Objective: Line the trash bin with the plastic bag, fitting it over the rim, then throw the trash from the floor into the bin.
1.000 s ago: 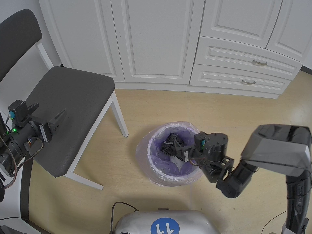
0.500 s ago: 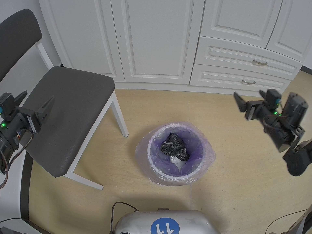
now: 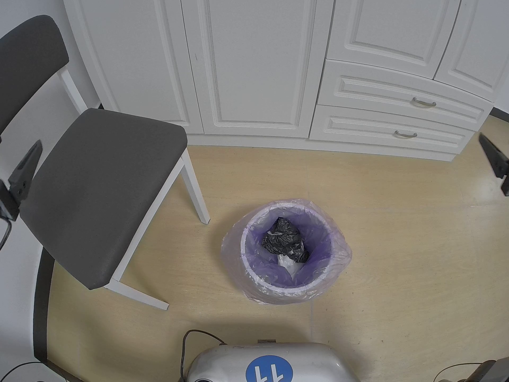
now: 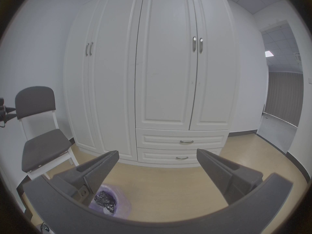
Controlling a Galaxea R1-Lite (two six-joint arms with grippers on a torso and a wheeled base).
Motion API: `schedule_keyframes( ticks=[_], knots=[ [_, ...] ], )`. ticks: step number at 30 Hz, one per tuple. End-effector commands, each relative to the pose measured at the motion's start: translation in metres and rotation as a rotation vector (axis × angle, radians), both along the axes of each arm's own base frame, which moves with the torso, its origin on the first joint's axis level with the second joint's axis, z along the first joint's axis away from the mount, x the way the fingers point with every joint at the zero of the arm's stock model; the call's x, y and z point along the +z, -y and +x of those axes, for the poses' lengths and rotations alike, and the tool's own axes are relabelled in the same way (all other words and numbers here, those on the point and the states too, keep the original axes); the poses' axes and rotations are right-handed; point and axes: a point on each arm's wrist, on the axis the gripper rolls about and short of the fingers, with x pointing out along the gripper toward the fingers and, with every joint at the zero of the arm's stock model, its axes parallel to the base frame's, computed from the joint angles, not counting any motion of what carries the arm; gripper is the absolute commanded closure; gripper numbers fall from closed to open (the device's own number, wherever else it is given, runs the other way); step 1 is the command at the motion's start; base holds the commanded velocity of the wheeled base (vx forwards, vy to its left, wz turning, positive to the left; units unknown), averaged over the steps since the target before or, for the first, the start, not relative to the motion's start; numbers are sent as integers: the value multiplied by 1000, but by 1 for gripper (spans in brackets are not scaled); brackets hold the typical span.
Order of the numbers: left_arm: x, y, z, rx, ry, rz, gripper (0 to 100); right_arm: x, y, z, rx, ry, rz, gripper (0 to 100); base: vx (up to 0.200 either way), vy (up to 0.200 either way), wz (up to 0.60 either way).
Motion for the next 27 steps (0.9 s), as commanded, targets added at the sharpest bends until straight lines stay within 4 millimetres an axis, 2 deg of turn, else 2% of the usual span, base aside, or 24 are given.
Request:
schedule_keyframes(
  ticks=[1, 2, 6, 8, 12, 19, 21, 22, 25, 27],
  knots=[
    [9, -10, -90, 12, 142, -1, 0, 17, 26, -118, -31, 242, 61, 0, 0, 0, 0],
    [9, -11, -92, 12, 142, -1, 0, 16, 26, -119, -31, 246, 61, 0, 0, 0, 0],
    [4, -15, -131, 24, 184, -6, 0, 3, 30, -158, -114, 364, 68, 0, 0, 0, 0],
    [-4, -17, -150, 27, 198, -7, 0, -8, 31, -175, -127, 406, 66, 0, 0, 0, 0],
    [-22, -18, -170, 42, 166, -8, 0, -29, 32, -201, -120, 428, 76, 0, 0, 0, 0],
    [-58, -14, -186, 102, 138, -22, 0, -50, 27, -231, -75, 528, 222, 0, 0, 0, 0],
    [-62, -13, -187, 110, 136, -21, 0, -51, 26, -231, -65, 526, 222, 0, 0, 0, 0],
    [-75, -13, -185, 116, 120, -23, 0, -51, 27, -230, -69, 531, 246, 0, 0, 0, 0],
    [-85, -13, -177, 136, 84, -51, 0, -53, 27, -229, -86, 529, 286, 0, 0, 0, 0],
    [-94, -14, -171, 157, 59, -104, 0, -61, 27, -220, -90, 483, 282, 0, 0, 0, 0]
  ],
)
